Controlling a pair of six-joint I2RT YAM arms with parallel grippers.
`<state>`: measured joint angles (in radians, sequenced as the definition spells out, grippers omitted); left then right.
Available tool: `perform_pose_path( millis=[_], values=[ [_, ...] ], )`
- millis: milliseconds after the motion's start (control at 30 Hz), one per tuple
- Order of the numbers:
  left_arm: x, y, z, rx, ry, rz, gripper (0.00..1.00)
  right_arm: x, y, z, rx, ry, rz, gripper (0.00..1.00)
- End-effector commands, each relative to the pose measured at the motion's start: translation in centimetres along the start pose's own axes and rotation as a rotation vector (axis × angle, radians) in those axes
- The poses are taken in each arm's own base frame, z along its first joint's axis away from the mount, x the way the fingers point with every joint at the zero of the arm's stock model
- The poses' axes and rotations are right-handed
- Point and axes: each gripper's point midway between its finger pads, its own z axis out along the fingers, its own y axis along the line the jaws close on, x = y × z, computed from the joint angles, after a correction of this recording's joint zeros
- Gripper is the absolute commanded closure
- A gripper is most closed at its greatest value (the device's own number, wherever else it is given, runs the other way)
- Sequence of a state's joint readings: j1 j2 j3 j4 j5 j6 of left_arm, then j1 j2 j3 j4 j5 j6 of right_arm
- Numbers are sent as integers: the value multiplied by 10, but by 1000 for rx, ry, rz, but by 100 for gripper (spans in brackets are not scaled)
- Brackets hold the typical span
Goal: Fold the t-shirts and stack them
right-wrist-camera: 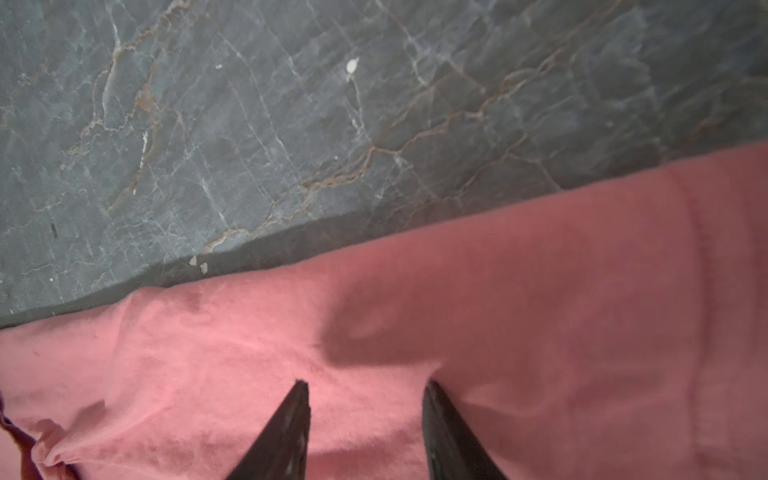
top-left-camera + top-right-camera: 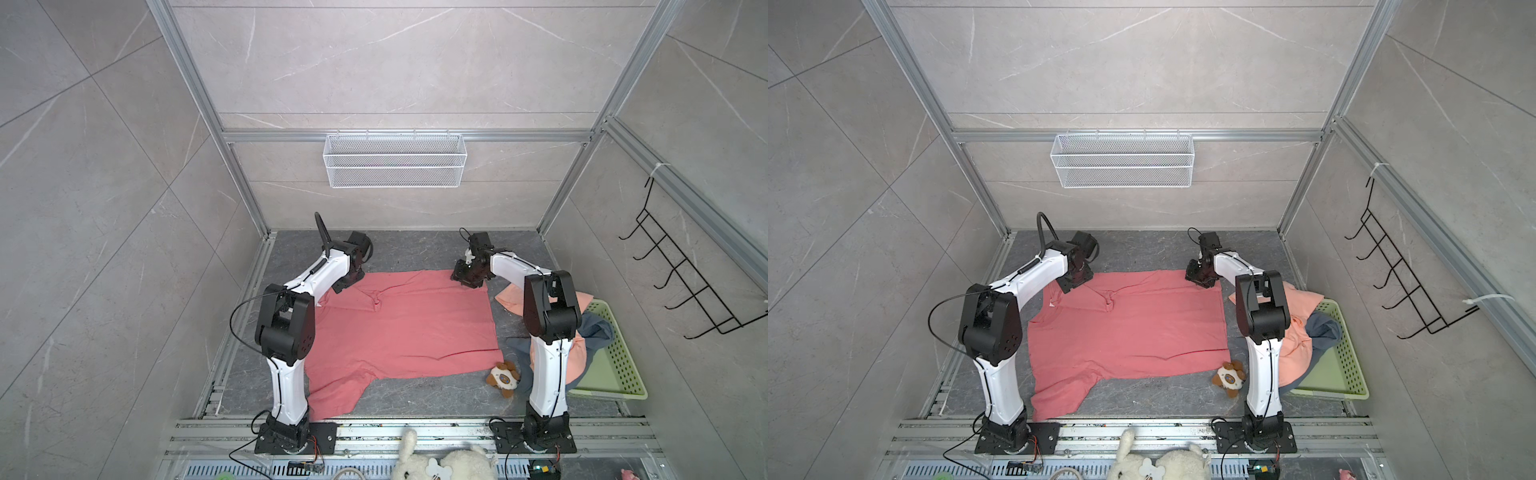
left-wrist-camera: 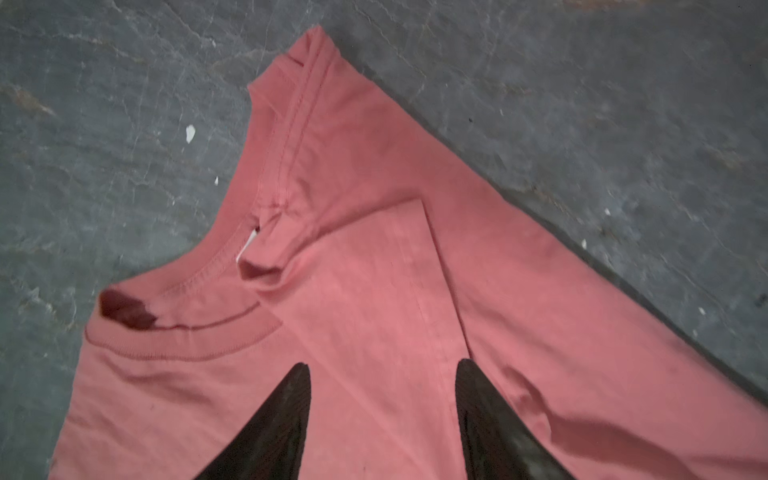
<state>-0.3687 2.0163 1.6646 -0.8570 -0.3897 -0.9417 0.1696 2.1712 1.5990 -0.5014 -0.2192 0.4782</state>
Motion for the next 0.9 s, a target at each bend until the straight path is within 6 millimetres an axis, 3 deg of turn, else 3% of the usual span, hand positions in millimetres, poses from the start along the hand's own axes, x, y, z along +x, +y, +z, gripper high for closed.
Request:
perform_pose_path(
  millis=[0,167,433,867],
  values=[
    [-8,-20,11,33,17,52,41,12,-9,-4,28,43,35,53],
    [-21,-17,38,-7,45,46,44,12,-7,-8,19,38,37,51],
    [-17,-10,64,-24,81,-9,50,10,-14,-14,73,27,23,46],
    [-13,-7,80,-40,96,-54,61,11,-18,-14,87,30,21,46]
  ],
)
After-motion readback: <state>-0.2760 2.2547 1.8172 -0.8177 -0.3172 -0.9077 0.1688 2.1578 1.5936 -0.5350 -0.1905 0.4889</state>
